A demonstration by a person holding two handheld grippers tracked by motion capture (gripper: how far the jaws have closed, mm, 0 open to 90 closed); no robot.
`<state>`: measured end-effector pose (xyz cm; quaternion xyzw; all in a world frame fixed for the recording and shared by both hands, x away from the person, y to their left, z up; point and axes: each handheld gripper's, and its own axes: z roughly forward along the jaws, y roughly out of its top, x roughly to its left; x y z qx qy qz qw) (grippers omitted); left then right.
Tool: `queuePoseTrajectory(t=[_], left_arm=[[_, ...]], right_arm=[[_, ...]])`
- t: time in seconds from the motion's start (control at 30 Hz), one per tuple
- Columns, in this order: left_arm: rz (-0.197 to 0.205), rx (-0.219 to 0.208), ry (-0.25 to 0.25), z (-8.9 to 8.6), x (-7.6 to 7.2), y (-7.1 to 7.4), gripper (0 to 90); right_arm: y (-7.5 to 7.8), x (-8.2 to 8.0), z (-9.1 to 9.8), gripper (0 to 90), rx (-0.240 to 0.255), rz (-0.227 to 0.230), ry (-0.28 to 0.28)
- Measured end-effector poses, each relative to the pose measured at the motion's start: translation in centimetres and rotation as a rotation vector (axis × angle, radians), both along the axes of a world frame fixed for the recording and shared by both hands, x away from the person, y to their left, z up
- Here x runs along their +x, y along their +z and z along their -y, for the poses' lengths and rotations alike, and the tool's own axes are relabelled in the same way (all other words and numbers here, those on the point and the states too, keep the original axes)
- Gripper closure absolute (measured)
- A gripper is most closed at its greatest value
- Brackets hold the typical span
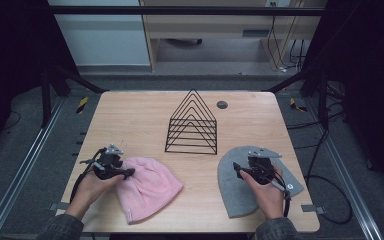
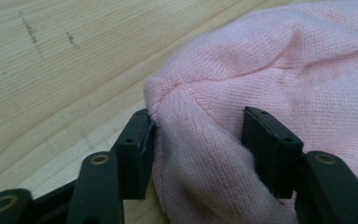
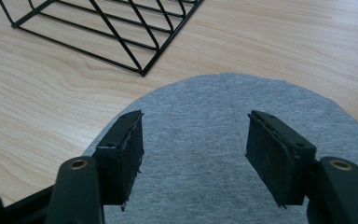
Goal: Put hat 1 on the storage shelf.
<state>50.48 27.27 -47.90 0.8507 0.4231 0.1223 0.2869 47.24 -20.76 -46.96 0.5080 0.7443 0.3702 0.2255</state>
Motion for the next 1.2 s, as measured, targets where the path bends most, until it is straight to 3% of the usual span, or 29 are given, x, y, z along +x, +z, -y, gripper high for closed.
queuePoseTrajectory(t=[0.37,0.6,0.77,0.83,1.0,1.2], left_arm=[[-0.043,-0.031,-0.024,0.0,0.0,-0.1,63.6],[-0.041,-0.025,-0.033,0.2,-0.1,0.0,73.3],[-0.014,-0.031,-0.028,0.0,-0.3,0.3,74.4],[0.024,-0.035,-0.024,0.1,-0.5,0.8,74.7],[0.073,-0.065,-0.027,0.0,-0.7,1.6,75.0],[0.097,-0.074,-0.043,0.1,-1.0,2.1,75.5]], right_arm=[[0.1,0.0,0.1,35.8,0.001,0.002,-0.004],[0.0,0.0,-0.1,35.5,-0.013,-0.004,0.003],[0.2,0.0,-0.1,35.6,-0.007,0.007,0.002],[0.2,-0.1,0.0,35.4,-0.004,0.003,0.009],[0.2,-0.1,-0.3,35.3,-0.01,0.004,0.027],[0.2,-0.2,-0.9,35.1,-0.026,0.007,0.044]])
